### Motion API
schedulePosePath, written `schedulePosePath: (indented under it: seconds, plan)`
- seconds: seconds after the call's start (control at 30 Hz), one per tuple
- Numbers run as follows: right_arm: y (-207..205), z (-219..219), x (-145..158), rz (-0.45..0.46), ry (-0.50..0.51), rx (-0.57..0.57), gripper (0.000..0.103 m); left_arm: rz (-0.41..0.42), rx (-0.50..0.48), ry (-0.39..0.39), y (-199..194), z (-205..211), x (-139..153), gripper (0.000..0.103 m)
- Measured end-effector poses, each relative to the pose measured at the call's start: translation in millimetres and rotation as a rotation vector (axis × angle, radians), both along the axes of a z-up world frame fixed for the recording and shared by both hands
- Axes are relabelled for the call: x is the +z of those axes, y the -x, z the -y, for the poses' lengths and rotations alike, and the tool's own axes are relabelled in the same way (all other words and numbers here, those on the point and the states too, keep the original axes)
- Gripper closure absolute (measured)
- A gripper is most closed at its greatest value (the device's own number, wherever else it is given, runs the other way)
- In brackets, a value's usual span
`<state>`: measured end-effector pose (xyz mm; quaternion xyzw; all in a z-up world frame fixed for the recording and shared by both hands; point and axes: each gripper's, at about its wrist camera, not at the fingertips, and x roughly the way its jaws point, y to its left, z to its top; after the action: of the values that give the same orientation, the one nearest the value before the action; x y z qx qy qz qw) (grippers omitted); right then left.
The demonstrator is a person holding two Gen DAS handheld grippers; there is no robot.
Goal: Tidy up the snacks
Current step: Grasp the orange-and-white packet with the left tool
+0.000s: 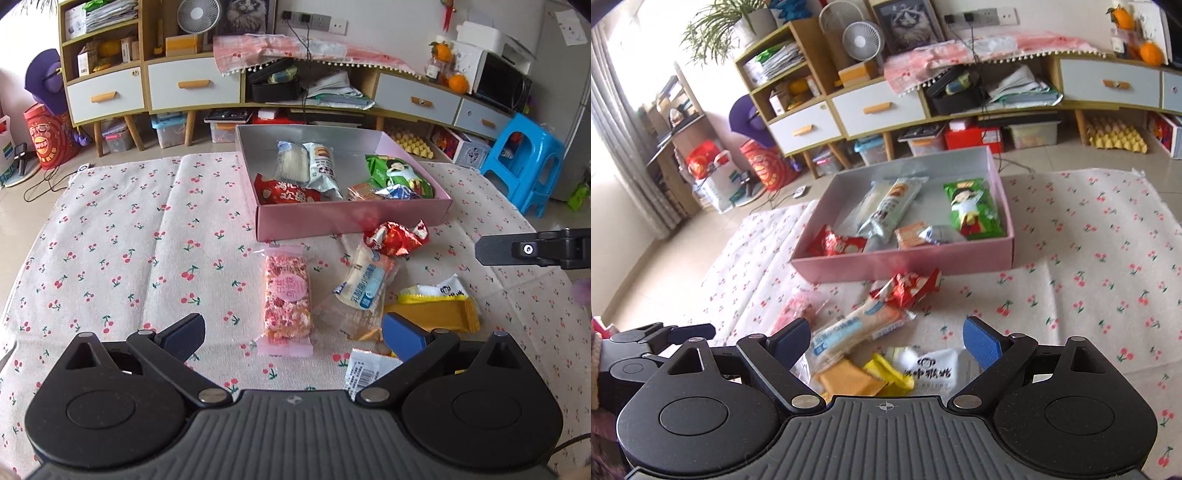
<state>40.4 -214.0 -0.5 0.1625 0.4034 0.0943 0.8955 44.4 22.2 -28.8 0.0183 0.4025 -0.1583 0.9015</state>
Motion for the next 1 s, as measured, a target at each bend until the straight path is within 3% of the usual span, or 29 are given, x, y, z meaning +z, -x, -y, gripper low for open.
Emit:
schedulePosePath:
  seconds: [0.2, 0.37, 0.57, 1.0]
  plan:
    - [2, -4, -11, -0.032, 0.016, 0.032, 0.012, -0.05, -0.072, 0.04, 12, 1, -13, 0.001]
    - [4, -18, -23, -0.053, 0.086, 0.083, 0.012, -0.095, -0.161, 0.045, 18, 10, -23, 0.002]
    - [9, -40, -35, -0.069, 0.156, 0.19, 0.012, -0.109, -0.251, -0.012, 27, 25, -34, 0.007]
    - [5, -56, -40, -0.029, 0.203, 0.205, 0.012, -0.131, -0.25, 0.005, 26, 20, -34, 0.026]
